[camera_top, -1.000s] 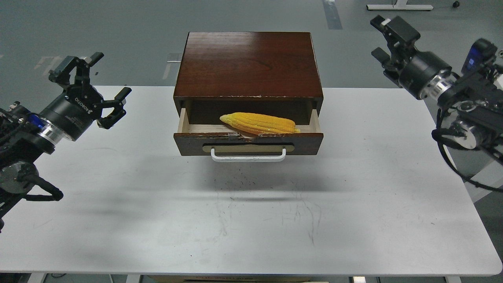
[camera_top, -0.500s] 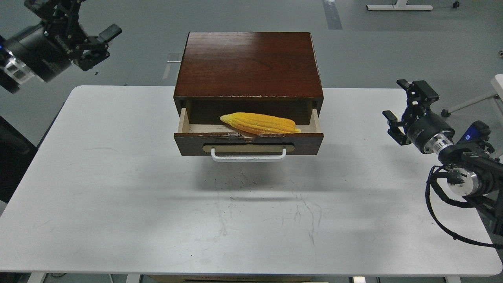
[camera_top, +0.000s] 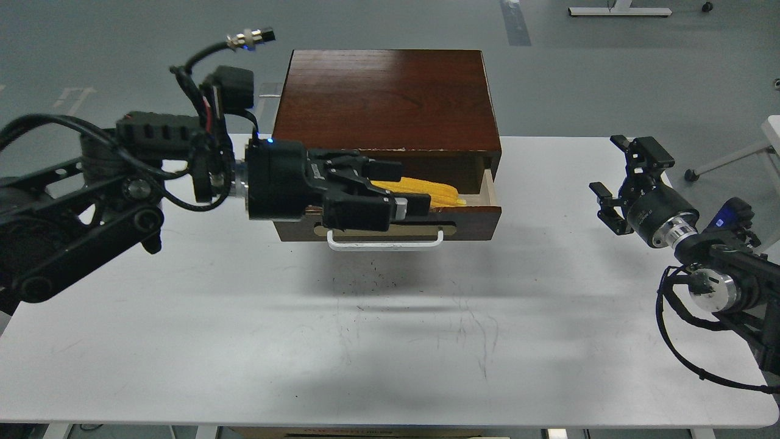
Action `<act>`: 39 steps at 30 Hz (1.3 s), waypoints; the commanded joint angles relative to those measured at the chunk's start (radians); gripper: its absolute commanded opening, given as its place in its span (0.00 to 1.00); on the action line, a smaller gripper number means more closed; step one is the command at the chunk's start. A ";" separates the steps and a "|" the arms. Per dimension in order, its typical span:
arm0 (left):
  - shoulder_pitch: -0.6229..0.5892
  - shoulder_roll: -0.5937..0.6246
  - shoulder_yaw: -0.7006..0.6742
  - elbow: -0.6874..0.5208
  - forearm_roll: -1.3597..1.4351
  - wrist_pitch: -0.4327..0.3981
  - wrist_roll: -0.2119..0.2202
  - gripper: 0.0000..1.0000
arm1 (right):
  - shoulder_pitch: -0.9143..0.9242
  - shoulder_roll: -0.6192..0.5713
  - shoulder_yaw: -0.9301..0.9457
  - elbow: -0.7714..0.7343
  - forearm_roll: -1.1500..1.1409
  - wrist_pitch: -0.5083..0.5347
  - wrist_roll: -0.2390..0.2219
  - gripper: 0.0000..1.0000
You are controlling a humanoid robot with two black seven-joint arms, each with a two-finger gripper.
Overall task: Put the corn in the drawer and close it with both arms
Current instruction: 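Bring the left gripper down in front of the drawer's white handle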
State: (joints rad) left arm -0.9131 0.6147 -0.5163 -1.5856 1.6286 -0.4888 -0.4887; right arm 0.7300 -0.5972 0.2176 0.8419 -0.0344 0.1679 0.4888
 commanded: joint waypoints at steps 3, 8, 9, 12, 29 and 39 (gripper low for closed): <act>0.109 -0.044 0.068 0.016 0.017 0.000 0.000 0.81 | -0.009 -0.003 -0.004 0.000 -0.001 -0.001 0.000 0.99; 0.250 -0.069 0.062 0.058 -0.026 0.000 0.000 0.11 | -0.015 -0.003 -0.007 0.002 -0.001 0.001 0.000 0.99; 0.264 -0.069 0.061 0.059 -0.027 0.000 0.000 0.04 | -0.015 -0.003 -0.007 0.002 -0.001 -0.001 0.000 0.99; 0.307 -0.067 0.055 0.062 -0.029 0.000 0.000 0.00 | -0.015 -0.003 -0.007 0.002 -0.001 0.001 0.000 0.99; 0.318 -0.076 0.044 0.219 -0.269 0.039 0.053 0.00 | -0.021 0.000 -0.009 0.003 -0.002 -0.001 0.000 0.99; 0.316 -0.104 0.016 0.282 -0.315 0.039 0.082 0.00 | -0.035 -0.001 -0.009 0.005 -0.002 -0.001 0.000 0.99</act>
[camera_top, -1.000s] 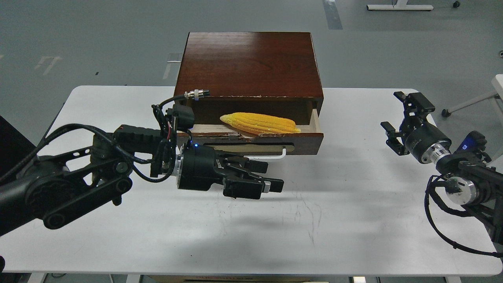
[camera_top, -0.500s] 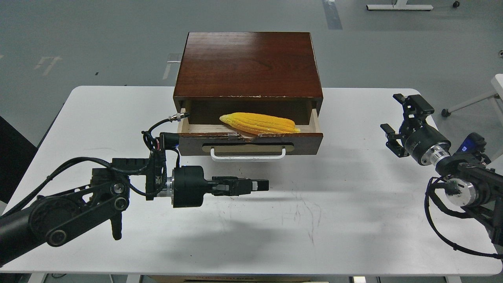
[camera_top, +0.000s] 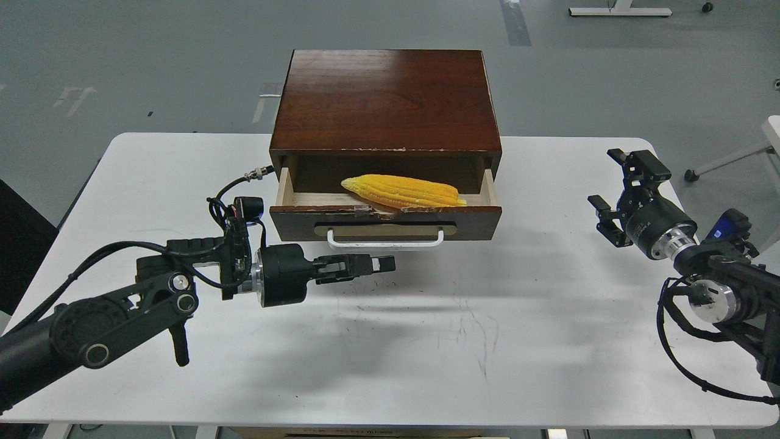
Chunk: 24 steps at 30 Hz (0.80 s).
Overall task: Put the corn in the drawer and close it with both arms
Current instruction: 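Bring the left gripper down in front of the drawer's white handle, then push the drawer front with the left gripper into the box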
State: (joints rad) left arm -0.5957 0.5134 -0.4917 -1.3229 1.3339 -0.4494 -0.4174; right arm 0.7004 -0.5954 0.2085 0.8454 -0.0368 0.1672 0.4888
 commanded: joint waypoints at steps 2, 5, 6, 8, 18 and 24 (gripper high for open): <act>-0.007 -0.003 -0.010 0.033 -0.024 0.000 0.011 0.00 | -0.006 -0.003 0.000 0.001 0.000 0.000 0.000 0.99; -0.012 -0.004 -0.016 0.053 -0.027 0.001 0.012 0.00 | -0.007 -0.004 0.000 0.001 0.000 0.000 0.000 0.99; -0.013 -0.013 -0.028 0.062 -0.039 0.000 0.012 0.00 | -0.007 -0.003 0.000 0.001 0.000 0.000 0.000 0.99; -0.015 -0.032 -0.044 0.080 -0.058 -0.002 0.016 0.00 | -0.009 -0.003 0.000 0.001 0.000 0.000 0.000 0.99; -0.030 -0.078 -0.059 0.165 -0.064 0.038 0.031 0.00 | -0.015 -0.003 0.000 0.003 0.000 0.000 0.000 0.99; -0.030 -0.110 -0.061 0.206 -0.068 0.080 0.054 0.00 | -0.022 -0.004 0.002 0.004 0.000 -0.001 0.000 0.99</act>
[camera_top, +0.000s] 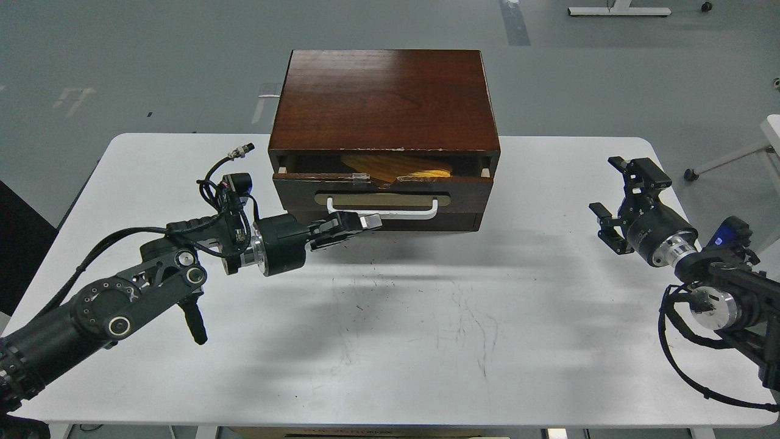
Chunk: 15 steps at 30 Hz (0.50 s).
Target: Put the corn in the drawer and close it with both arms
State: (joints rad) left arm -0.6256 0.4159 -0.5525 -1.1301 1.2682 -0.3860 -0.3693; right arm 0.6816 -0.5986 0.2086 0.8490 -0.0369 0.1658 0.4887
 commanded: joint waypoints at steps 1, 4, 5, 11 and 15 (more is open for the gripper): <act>-0.002 -0.015 0.000 0.018 -0.012 0.025 0.006 0.00 | -0.004 -0.001 0.000 0.001 0.000 0.000 0.000 0.99; -0.016 -0.017 0.000 0.033 -0.041 0.048 0.019 0.00 | -0.008 -0.001 0.002 -0.001 0.000 0.000 0.000 0.99; -0.017 -0.017 0.000 0.036 -0.047 0.053 0.023 0.00 | -0.010 -0.001 0.002 -0.001 0.000 0.000 0.000 0.99; -0.034 -0.017 0.000 0.055 -0.087 0.072 0.030 0.00 | -0.011 -0.001 0.002 0.001 0.000 0.000 0.000 0.99; -0.034 -0.017 0.002 0.056 -0.089 0.073 0.030 0.00 | -0.011 -0.001 0.002 0.001 0.000 0.000 0.000 0.99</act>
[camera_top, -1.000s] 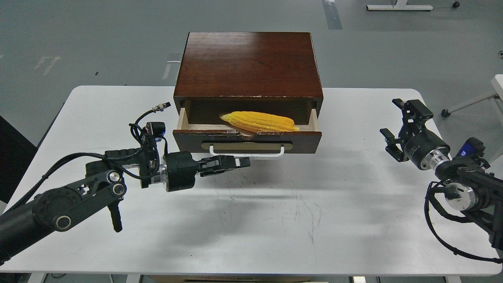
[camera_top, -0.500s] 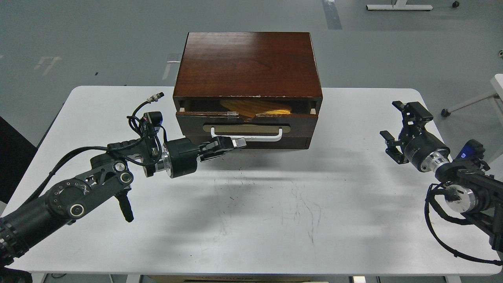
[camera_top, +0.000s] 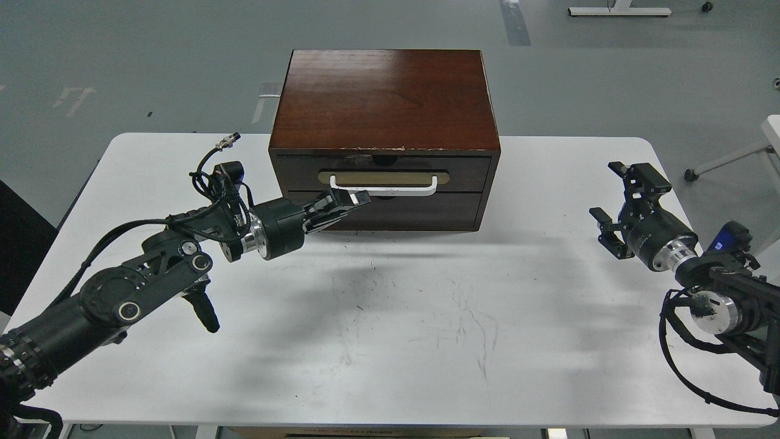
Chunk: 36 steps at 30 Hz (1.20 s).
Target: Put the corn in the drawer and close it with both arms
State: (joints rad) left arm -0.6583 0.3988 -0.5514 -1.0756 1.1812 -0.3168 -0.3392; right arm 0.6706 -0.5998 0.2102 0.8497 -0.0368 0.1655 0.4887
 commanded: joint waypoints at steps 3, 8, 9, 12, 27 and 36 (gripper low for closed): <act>-0.001 0.008 0.008 -0.016 -0.020 -0.021 -0.004 0.00 | -0.003 0.000 0.000 0.000 0.000 0.000 0.000 0.99; 0.009 0.057 0.014 -0.095 -0.074 -0.116 -0.014 0.00 | -0.003 0.000 0.000 0.002 0.000 0.000 0.000 0.99; 0.012 0.072 0.013 -0.115 -0.075 -0.128 -0.017 0.00 | -0.003 0.000 0.000 0.000 0.000 0.000 0.000 0.99; 0.017 0.113 0.004 -0.188 -0.101 -0.137 -0.036 0.00 | -0.003 -0.001 0.005 0.002 0.000 0.000 0.000 0.99; 0.051 0.314 -0.191 -0.193 -0.698 -0.128 -0.103 1.00 | -0.003 0.012 0.017 0.005 0.000 -0.001 0.000 0.99; 0.250 0.344 -0.191 -0.046 -0.933 -0.143 -0.103 1.00 | -0.002 0.038 0.020 0.003 0.002 -0.007 0.000 1.00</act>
State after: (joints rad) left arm -0.4625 0.7449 -0.7429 -1.1776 0.2942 -0.4492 -0.4405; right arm 0.6673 -0.5681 0.2276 0.8514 -0.0364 0.1601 0.4887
